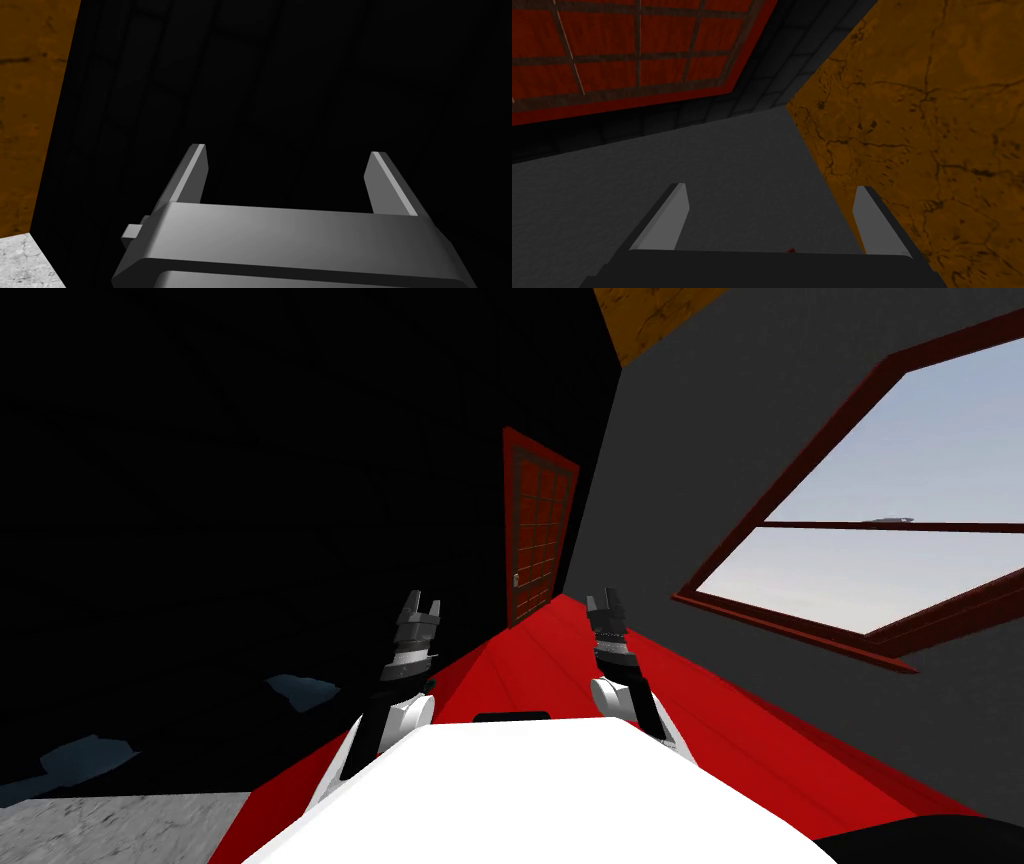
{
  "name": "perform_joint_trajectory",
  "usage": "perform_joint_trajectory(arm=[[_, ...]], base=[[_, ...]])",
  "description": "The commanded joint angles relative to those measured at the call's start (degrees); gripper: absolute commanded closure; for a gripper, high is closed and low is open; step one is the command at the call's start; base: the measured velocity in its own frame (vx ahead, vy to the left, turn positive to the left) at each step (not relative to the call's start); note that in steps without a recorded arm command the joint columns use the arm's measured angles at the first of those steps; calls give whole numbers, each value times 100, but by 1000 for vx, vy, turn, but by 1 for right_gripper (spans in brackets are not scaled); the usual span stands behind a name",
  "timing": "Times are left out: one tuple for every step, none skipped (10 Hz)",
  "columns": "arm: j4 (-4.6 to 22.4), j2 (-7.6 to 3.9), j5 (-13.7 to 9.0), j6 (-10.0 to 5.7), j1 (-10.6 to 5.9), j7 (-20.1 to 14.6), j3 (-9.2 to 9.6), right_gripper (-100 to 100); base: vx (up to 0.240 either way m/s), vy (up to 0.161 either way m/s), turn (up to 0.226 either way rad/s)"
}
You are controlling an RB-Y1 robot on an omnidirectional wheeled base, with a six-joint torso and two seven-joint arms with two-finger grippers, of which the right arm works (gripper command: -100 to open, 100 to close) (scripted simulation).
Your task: Pull the door open
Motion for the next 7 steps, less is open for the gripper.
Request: perform_joint_trajectory(arm=[[134,-11,-23,-44,-27,182,3,-100],[226,-22,-42,-67,-49,303,1,-100],[323,-32,-62,-91,-71,430,-2,-100],[420,-42,-83,-116,-94,558,-5,-100],[517,-52,-103,-140,-117,685,-8,-100],[613,-62,-123,-164,-139,813,-11,-100],[717,-72,-145,-190,-164,949,-14,-100]], base=[[63,-22,92],[70,-26,121],[74,-40,134],[90,-46,133],[83,-44,124],[71,-40,127],[79,-36,117]])
